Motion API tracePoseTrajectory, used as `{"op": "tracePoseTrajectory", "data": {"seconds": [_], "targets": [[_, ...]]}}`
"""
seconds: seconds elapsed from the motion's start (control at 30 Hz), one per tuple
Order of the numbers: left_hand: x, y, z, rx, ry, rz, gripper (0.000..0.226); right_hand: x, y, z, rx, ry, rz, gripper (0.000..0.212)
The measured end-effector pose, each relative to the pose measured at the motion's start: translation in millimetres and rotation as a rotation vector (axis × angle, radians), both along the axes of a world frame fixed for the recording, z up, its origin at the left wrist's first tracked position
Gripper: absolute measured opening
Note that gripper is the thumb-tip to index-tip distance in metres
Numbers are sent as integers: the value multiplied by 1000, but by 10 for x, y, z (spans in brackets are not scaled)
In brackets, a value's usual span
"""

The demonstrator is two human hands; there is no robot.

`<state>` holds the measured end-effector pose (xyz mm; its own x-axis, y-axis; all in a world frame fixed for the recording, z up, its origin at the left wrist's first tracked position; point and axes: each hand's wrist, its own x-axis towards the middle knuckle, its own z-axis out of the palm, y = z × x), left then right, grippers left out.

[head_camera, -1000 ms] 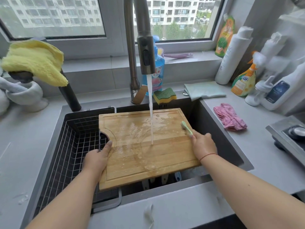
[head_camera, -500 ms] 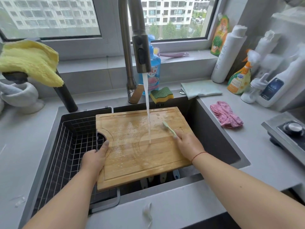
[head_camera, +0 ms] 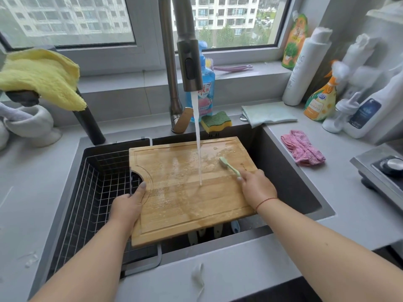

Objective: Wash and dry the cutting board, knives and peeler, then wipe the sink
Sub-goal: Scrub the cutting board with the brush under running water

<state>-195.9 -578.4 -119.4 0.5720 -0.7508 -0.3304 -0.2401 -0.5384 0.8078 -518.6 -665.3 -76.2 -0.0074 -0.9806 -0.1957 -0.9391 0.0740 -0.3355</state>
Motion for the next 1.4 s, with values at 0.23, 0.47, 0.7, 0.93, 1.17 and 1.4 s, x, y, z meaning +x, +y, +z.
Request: {"op": "tracePoseTrajectory", "data": {"seconds": [0.23,0.47,0.7,0.93,1.17,1.4], "targets": [[-13,2,18,-1,29,13,100,417,161,-7,38,-173,315,34],[-48,5,88,-10,20,-1,86,-259,-180,31,2,95,34,34],[-41,20,75,-11,58,31,109,451,256,20,-52,-61,420,31],[-62,7,96,-21,71,35,75,216,120,-80,-46,-24,459,32],[-69,-2,92,-11,82,47,79,501,269,20,-17,-107,521,30],[-61,10,88,-9,68,54,77,689,451,34,-88,-39,818,35]]}}
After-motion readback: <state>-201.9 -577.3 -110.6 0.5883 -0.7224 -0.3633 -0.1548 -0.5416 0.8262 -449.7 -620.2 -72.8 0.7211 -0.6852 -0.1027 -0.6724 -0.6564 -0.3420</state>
